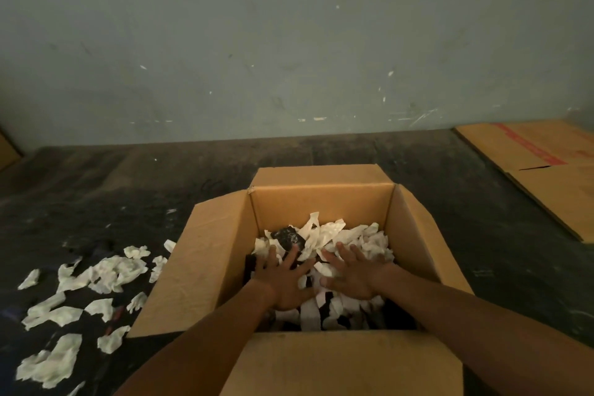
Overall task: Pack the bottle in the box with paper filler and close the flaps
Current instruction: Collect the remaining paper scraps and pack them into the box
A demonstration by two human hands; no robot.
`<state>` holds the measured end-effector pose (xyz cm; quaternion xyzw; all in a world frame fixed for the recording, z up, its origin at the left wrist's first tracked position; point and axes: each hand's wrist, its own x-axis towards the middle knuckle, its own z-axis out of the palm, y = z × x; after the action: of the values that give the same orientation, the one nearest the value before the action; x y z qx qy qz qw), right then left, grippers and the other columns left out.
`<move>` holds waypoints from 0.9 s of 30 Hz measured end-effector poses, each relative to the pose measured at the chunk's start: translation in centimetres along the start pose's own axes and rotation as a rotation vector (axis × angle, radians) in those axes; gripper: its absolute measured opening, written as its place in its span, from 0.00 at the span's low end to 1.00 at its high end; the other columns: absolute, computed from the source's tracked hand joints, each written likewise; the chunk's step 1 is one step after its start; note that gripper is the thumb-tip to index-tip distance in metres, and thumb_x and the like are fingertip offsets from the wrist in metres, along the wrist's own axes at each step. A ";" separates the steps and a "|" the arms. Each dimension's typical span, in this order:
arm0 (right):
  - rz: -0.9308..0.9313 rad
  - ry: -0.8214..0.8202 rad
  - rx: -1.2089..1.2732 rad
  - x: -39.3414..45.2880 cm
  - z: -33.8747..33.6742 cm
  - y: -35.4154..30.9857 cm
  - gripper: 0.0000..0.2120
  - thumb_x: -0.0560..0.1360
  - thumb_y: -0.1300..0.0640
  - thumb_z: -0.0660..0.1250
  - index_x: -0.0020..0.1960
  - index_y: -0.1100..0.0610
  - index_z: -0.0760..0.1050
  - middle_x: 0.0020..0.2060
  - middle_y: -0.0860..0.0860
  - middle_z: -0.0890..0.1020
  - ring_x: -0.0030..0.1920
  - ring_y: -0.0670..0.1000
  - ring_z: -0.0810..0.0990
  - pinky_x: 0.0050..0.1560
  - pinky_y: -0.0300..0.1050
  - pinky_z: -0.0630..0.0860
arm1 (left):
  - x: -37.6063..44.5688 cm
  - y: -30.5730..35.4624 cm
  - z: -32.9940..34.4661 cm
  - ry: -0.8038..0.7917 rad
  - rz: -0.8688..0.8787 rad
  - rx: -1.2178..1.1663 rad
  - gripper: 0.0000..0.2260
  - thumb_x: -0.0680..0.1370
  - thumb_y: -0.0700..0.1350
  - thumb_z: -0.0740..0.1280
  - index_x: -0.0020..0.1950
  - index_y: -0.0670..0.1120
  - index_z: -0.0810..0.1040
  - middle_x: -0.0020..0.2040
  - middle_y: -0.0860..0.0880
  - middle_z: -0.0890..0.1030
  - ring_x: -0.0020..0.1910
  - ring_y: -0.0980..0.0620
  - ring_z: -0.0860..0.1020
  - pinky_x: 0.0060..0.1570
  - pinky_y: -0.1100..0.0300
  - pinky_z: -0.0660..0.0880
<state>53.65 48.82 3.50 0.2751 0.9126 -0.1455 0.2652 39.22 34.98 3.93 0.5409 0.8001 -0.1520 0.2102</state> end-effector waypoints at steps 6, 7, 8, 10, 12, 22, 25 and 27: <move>0.039 -0.023 0.064 -3.8 -1.4 1.1 0.43 0.73 0.25 0.52 0.76 0.36 0.29 0.76 0.51 0.28 0.78 0.63 0.34 0.74 0.69 0.43 | -2.3 0.4 -0.2 -0.071 -0.061 -0.264 0.42 0.75 0.73 0.54 0.78 0.60 0.33 0.79 0.46 0.32 0.77 0.32 0.37 0.74 0.33 0.42; 0.024 -0.078 0.024 -4.5 -0.8 1.1 0.44 0.74 0.27 0.54 0.75 0.37 0.27 0.75 0.52 0.27 0.78 0.64 0.36 0.75 0.67 0.44 | -2.7 0.4 0.0 -0.108 -0.046 -0.256 0.42 0.75 0.71 0.55 0.78 0.58 0.34 0.80 0.45 0.34 0.77 0.33 0.38 0.74 0.34 0.44; 0.010 -0.140 -0.009 -5.3 -0.1 1.0 0.43 0.76 0.29 0.54 0.75 0.38 0.27 0.76 0.53 0.27 0.79 0.63 0.38 0.76 0.65 0.46 | -3.0 0.4 0.3 -0.140 -0.028 -0.227 0.42 0.76 0.70 0.56 0.79 0.56 0.35 0.80 0.45 0.35 0.78 0.35 0.39 0.75 0.35 0.45; -0.020 -0.238 -0.047 -6.1 1.0 0.8 0.38 0.81 0.36 0.52 0.77 0.41 0.29 0.77 0.55 0.31 0.79 0.61 0.42 0.76 0.62 0.47 | -3.5 0.6 0.4 -0.196 -0.004 -0.173 0.41 0.77 0.68 0.56 0.80 0.54 0.37 0.80 0.46 0.36 0.79 0.37 0.41 0.76 0.38 0.48; -0.030 -0.280 -0.065 -6.7 0.9 0.5 0.33 0.84 0.42 0.50 0.78 0.42 0.31 0.78 0.54 0.33 0.79 0.61 0.45 0.76 0.59 0.48 | -3.4 0.8 0.4 -0.248 0.013 -0.154 0.39 0.78 0.67 0.56 0.80 0.54 0.39 0.80 0.46 0.37 0.79 0.38 0.44 0.76 0.40 0.50; -0.001 -0.162 0.045 -8.0 -3.1 0.4 0.39 0.77 0.32 0.57 0.79 0.39 0.39 0.81 0.50 0.46 0.79 0.57 0.53 0.74 0.54 0.59 | -5.9 0.6 -3.2 -0.092 -0.050 -0.305 0.33 0.81 0.61 0.59 0.81 0.57 0.46 0.82 0.48 0.48 0.79 0.43 0.55 0.75 0.52 0.58; 0.020 -0.019 0.142 -9.2 -5.8 -0.6 0.35 0.80 0.35 0.54 0.80 0.44 0.43 0.81 0.50 0.50 0.79 0.56 0.53 0.74 0.52 0.58 | -8.1 0.4 -5.5 0.159 -0.039 -0.378 0.26 0.82 0.55 0.59 0.79 0.54 0.59 0.77 0.46 0.65 0.72 0.44 0.68 0.67 0.55 0.67; 0.008 0.078 0.170 -9.4 -7.0 -2.0 0.36 0.80 0.35 0.53 0.81 0.47 0.45 0.80 0.51 0.52 0.79 0.56 0.56 0.75 0.51 0.57 | -10.0 -0.1 -6.5 0.349 -0.016 -0.437 0.21 0.82 0.52 0.59 0.76 0.54 0.65 0.71 0.46 0.73 0.64 0.46 0.75 0.63 0.52 0.72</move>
<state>56.36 46.11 14.74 0.3056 0.9055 -0.2106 0.2059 41.31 29.99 14.60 0.4946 0.8421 0.1179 0.1796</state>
